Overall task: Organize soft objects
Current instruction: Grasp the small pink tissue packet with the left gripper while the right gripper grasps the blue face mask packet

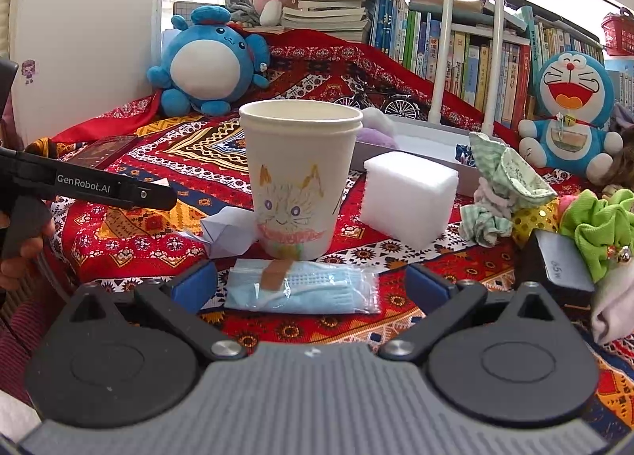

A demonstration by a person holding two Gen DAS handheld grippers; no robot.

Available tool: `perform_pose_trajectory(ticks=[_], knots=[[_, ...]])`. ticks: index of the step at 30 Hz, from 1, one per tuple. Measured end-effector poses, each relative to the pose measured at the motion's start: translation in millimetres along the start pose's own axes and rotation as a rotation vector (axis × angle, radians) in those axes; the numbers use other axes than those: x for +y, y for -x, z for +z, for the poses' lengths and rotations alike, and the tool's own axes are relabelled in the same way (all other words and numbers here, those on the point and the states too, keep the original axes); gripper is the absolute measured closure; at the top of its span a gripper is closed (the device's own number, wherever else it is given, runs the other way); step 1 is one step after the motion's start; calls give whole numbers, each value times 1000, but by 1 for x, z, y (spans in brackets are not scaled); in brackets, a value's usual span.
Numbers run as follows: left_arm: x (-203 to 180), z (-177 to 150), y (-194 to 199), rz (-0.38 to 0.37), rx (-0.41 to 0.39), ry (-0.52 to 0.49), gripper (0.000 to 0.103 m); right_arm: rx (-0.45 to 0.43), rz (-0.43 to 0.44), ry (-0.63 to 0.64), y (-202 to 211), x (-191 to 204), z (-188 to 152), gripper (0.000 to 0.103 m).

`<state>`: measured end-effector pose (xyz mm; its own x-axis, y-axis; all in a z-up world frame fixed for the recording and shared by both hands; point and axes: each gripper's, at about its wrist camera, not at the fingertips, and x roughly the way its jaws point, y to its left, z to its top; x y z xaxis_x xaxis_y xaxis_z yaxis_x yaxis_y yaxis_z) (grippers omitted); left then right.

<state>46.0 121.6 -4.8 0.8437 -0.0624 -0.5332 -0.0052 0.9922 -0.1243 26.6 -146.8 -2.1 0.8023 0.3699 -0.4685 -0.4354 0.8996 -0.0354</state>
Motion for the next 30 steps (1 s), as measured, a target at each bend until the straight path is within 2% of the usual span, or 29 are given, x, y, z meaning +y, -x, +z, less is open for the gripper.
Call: perform_pose_trajectory(ticks=[4, 6, 13, 17, 23, 25, 30], knots=[[-2, 0, -1, 2, 2, -15, 11, 7, 2, -5, -1, 1, -1, 0], [-3, 0, -1, 1, 3, -19, 18, 10, 6, -7, -2, 2, -1, 0], [-5, 0, -1, 4, 14, -45, 30, 21, 17, -21, -3, 1, -3, 0], [-5, 1, -1, 7, 18, -47, 38, 26, 18, -28, -4, 0, -3, 3], [-2, 3, -1, 38, 19, -31, 57, 32, 26, -42, -4, -2, -3, 13], [-1, 4, -1, 44, 20, -20, 60, 30, 29, -45, -3, -3, -2, 17], [3, 7, 0, 37, 26, 7, 69, 10, 29, -47, 1, -4, 2, 18]])
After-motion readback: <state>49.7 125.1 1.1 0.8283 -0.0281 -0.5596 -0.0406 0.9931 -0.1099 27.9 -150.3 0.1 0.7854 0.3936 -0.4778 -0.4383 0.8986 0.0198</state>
